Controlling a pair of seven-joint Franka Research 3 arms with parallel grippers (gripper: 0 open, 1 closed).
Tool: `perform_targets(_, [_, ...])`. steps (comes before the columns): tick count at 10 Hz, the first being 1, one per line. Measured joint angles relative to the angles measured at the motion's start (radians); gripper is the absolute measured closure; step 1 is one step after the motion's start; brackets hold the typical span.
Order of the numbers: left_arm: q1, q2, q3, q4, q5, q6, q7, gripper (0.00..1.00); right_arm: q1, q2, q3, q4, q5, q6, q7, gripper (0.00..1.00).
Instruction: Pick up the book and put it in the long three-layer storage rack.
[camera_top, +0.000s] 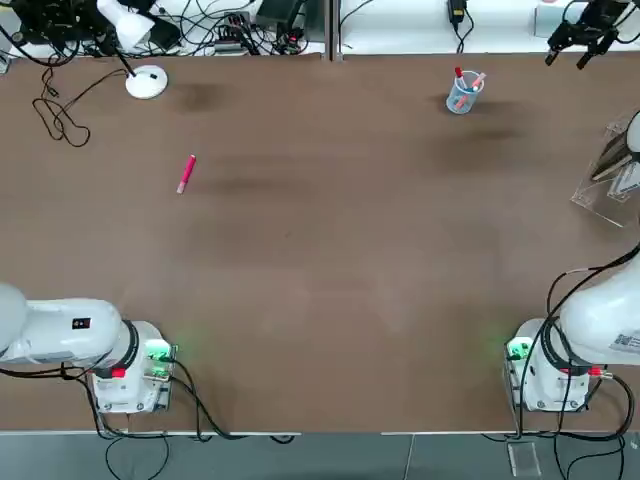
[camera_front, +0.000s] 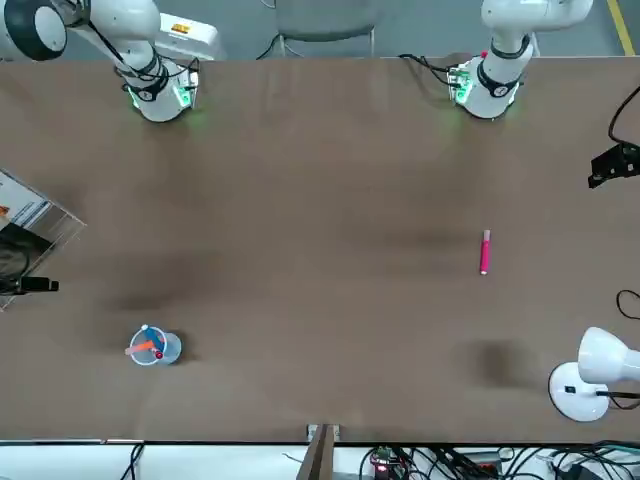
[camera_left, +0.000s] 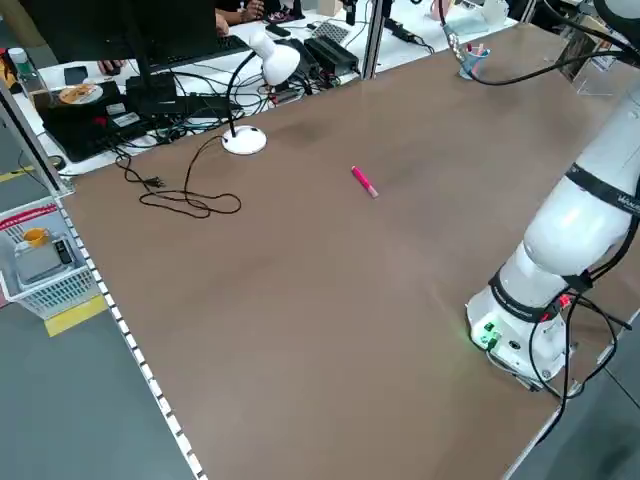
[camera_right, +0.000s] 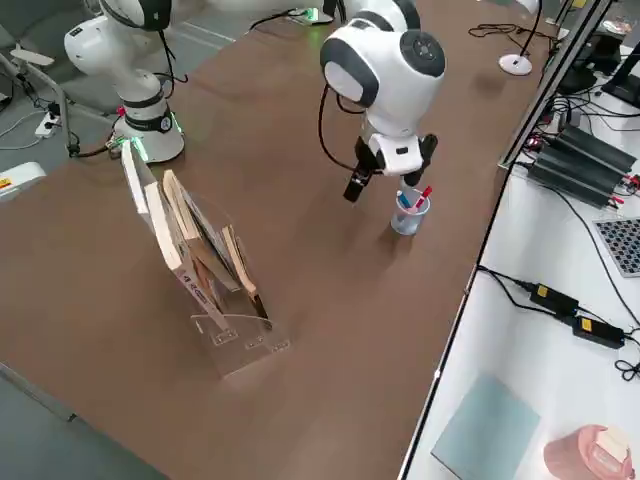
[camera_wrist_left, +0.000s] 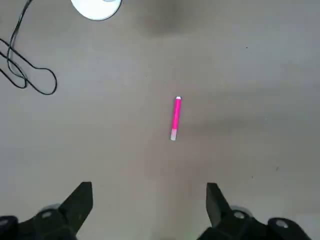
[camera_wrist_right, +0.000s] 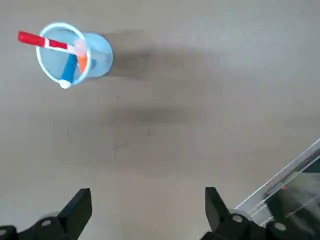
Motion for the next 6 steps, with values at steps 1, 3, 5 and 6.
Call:
perform_targets(1, [0.0, 0.0, 0.0, 0.0, 0.0, 0.0, 0.0, 0.0, 0.03, -0.009, -0.008, -0.002, 0.0, 0.0, 0.036, 0.0])
perform_targets(3, [0.0, 0.0, 0.0, 0.0, 0.0, 0.0, 0.0, 0.0, 0.115, -0.037, -0.046, -0.017, 0.0, 0.007, 0.083, 0.0])
perform_targets(5, [0.0, 0.0, 0.0, 0.0, 0.0, 0.0, 0.0, 0.0, 0.214, -0.074, -0.114, -0.039, -0.001, 0.014, 0.099, 0.0])
perform_targets(6, [0.0, 0.0, 0.0, 0.0, 0.0, 0.0, 0.0, 0.0, 0.252, -0.094, -0.142, -0.048, -0.002, 0.016, 0.1, 0.0])
